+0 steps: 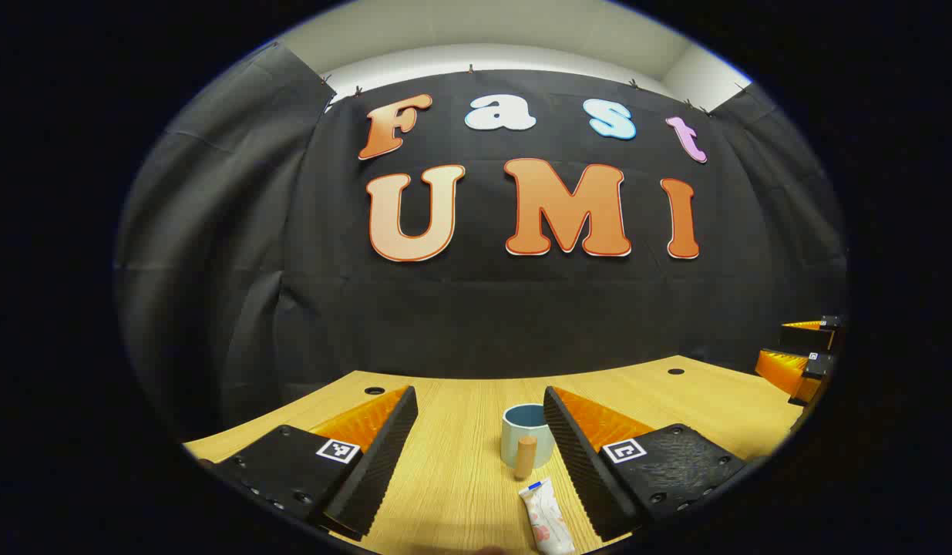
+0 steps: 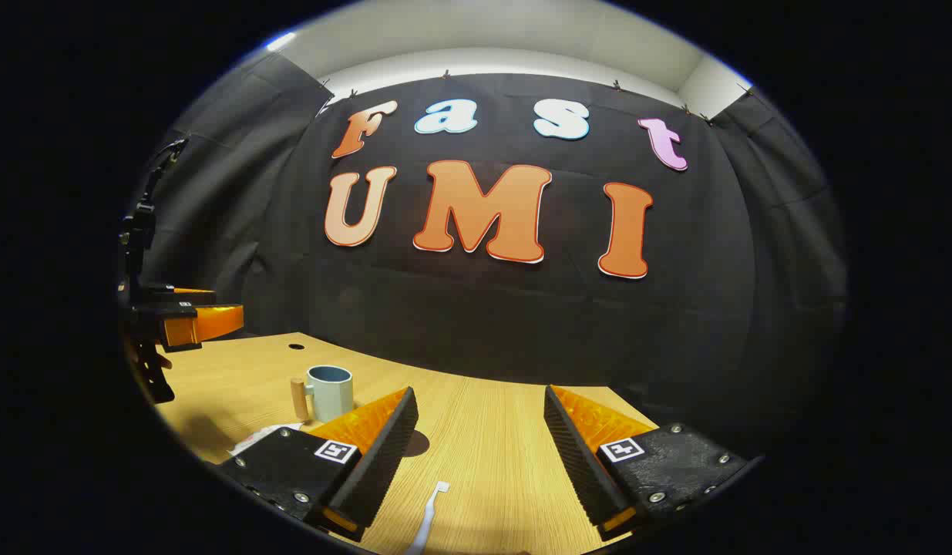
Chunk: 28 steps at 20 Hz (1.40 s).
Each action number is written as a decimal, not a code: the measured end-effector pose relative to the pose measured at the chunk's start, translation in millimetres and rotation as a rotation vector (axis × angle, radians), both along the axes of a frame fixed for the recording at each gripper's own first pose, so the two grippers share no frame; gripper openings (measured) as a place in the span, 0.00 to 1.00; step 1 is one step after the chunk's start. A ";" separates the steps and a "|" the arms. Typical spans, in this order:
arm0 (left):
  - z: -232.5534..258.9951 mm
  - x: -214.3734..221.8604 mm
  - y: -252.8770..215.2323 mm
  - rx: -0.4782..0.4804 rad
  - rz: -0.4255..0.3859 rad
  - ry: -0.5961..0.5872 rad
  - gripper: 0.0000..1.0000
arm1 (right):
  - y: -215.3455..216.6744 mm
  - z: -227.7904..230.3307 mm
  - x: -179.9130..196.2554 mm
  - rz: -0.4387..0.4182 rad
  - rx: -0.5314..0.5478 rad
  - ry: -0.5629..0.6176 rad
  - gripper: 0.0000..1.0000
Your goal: Put the toothbrush and toothpaste on the desktop into the cup, then pick up the cup and place it on the coaster on the desktop.
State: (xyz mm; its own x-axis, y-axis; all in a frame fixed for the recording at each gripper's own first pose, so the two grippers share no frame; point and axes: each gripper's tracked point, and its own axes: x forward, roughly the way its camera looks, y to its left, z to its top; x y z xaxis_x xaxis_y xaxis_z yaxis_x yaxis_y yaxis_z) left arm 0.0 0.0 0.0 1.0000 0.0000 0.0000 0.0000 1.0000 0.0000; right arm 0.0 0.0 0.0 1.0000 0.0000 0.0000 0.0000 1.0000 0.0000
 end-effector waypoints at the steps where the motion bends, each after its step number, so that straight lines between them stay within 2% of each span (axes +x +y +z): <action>1: -0.5 1.7 -0.3 -0.003 -0.001 0.002 0.98 | -1.6 -0.2 2.1 -0.001 -0.001 0.001 0.99; 7: -1.4 15.1 -16.6 -0.033 -0.042 0.040 1.00 | -10.8 -3.3 9.7 -0.006 -0.004 0.021 0.99; 14: -13.5 29.5 -31.4 -0.036 -0.110 0.170 0.98 | -3.8 -7.9 12.5 0.036 -0.053 0.084 0.99; 18: -33.4 30.2 -43.2 0.013 -0.193 0.328 0.98 | 5.7 -23.4 12.3 0.108 -0.079 0.239 0.99; 22: -63.9 38.5 -48.0 0.016 -0.221 0.527 0.99 | 19.1 -37.2 6.3 0.199 -0.032 0.399 0.96; 25: -84.3 31.6 -54.2 -0.015 -0.236 0.643 0.99 | 25.2 -53.4 3.1 0.234 -0.068 0.488 0.93; 28: -98.6 26.4 -58.1 -0.008 -0.232 0.741 0.99 | 35.8 -74.9 -1.0 0.278 -0.082 0.585 0.88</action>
